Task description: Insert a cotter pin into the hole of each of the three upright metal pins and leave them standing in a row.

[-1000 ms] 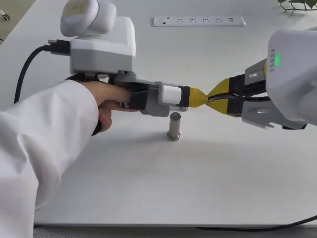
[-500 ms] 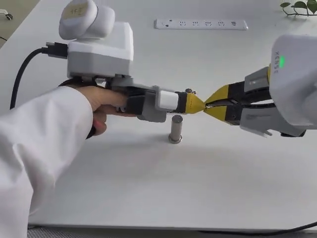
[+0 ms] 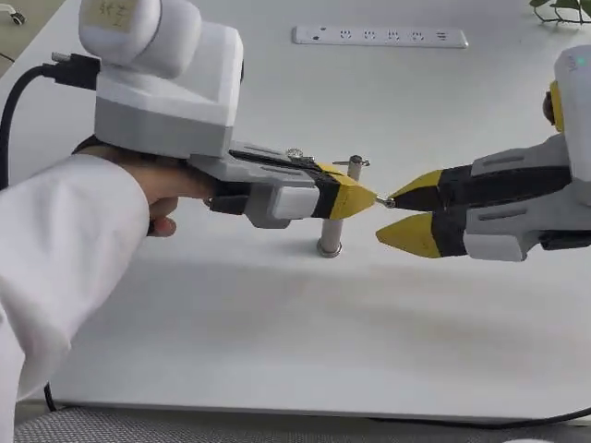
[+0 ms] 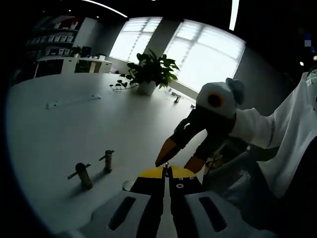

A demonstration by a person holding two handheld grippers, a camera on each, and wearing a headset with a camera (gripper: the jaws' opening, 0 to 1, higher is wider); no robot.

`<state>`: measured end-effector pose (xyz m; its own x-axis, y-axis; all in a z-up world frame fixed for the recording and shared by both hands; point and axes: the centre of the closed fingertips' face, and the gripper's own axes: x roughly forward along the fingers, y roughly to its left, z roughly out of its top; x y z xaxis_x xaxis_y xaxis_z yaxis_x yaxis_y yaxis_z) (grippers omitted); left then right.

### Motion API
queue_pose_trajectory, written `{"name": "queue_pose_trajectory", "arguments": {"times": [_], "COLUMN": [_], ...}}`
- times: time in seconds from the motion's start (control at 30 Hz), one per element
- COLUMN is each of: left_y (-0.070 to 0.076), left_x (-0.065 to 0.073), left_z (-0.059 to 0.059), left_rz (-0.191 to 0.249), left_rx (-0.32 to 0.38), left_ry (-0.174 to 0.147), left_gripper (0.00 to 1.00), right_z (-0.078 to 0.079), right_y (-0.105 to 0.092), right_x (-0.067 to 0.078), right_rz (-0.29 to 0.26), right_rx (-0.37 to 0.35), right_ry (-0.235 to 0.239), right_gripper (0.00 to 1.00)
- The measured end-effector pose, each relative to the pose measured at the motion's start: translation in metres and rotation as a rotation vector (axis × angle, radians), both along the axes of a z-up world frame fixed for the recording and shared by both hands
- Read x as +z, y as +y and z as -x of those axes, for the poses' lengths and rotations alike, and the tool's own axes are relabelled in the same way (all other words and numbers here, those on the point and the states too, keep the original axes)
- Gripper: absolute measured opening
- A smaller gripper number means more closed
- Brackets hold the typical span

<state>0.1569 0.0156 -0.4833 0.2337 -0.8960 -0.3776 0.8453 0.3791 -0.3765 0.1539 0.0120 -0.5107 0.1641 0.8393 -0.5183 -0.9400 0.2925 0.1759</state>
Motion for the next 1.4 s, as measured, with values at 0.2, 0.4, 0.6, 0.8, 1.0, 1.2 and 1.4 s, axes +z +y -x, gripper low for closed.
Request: {"name": "queue_pose_trajectory", "arguments": {"times": [0.2, 0.4, 0.6, 0.8, 1.0, 1.2, 1.4], "left_y": [0.0, 0.002, 0.003, -0.004, -0.005, 0.007, 0.021], "left_x": [0.002, -0.005, -0.01, -0.014, -0.011, -0.022, -0.043], "left_z": [0.013, 0.018, 0.023, 0.033, 0.023, 0.002, -0.018], "left_rz": [-0.025, -0.057, -0.093, -0.139, -0.084, -0.183, -0.292], "left_rx": [-0.076, -0.128, -0.188, -0.272, -0.195, -0.146, -0.103], "left_ry": [-0.068, -0.098, -0.167, -0.253, -0.226, -0.351, -0.364], "left_gripper": [0.0, 0.0, 0.0, 0.01, 0.02, 0.28, 0.29], "right_z": [0.006, 0.012, 0.02, 0.029, 0.023, 0.0, -0.017], "right_y": [0.004, 0.009, 0.01, 0.01, 0.008, -0.01, -0.023], "right_x": [-0.002, -0.005, -0.007, -0.012, -0.013, -0.028, -0.048], "right_rz": [0.009, 0.009, 0.06, 0.128, 0.137, 0.282, 0.422], "right_rx": [0.032, 0.055, 0.123, 0.21, 0.181, 0.123, 0.152], "right_ry": [0.008, 0.019, -0.026, -0.08, -0.096, -0.158, -0.215], "right_gripper": [0.06, 0.05, 0.0, 0.0, 0.0, 0.0, 0.0]}}
